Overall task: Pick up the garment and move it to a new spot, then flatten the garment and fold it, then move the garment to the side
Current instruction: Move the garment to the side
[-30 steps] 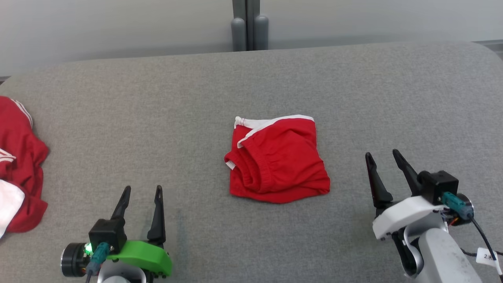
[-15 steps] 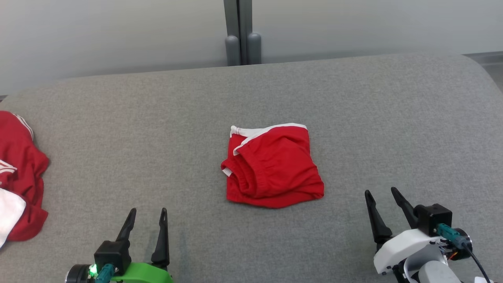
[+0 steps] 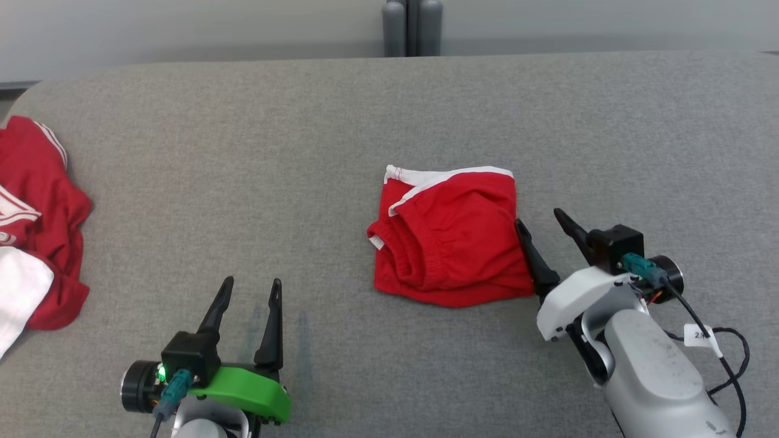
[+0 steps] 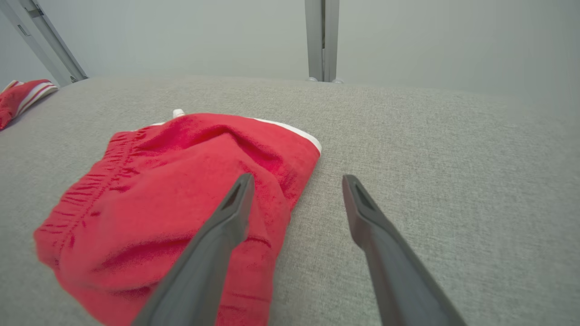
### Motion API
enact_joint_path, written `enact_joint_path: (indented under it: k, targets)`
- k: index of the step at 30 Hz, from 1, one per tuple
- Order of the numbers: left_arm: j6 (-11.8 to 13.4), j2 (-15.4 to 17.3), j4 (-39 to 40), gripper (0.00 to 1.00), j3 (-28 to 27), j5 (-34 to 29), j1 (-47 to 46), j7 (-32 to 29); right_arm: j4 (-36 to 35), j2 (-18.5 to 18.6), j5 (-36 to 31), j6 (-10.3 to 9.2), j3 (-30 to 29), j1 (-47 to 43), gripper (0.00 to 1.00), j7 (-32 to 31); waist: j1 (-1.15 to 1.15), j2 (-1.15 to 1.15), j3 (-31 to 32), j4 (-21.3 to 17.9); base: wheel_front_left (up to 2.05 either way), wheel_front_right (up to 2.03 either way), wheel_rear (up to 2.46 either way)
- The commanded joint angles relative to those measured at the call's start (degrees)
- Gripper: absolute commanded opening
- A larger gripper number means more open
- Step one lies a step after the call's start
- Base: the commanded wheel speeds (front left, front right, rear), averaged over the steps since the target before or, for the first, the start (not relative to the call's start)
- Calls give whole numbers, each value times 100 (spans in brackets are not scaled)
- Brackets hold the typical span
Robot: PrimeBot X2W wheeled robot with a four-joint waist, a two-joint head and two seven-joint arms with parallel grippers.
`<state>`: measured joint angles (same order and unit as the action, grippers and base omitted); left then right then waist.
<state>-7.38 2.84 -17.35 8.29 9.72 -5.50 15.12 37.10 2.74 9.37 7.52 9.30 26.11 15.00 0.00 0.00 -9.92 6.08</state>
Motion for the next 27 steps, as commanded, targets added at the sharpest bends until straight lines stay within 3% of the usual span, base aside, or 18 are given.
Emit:
enact_joint_path:
  k: [1,10,11,12,14,20,27]
  targets:
    - [-16,19,-22,100,36,27,-119,3,158,31,-24,-6,-22,191,100,27,0,0,-268,251,0,0,0]
    - [-16,18,-69,100,224,127,-410,4,1431,28,-75,-6,-129,985,100,25,0,0,-691,547,0,0,0]
    - [-16,18,-78,100,233,129,-433,4,1513,27,-37,-6,-76,1034,87,12,0,0,-716,561,0,0,0]
    - [-16,18,-84,100,236,124,-447,4,1577,26,-12,-6,-23,1043,68,10,0,0,-728,564,0,0,0]
    - [-16,18,-86,100,219,101,-459,4,1661,18,57,-6,81,1039,0,3,0,0,-734,546,0,0,0]
    - [-16,64,-37,100,147,17,-353,4,1303,46,13,-10,-88,867,0,8,0,0,-544,224,0,0,0]
    - [-16,127,150,100,257,-44,-207,4,820,40,-40,-9,-338,356,0,13,0,0,-259,-656,0,0,0]
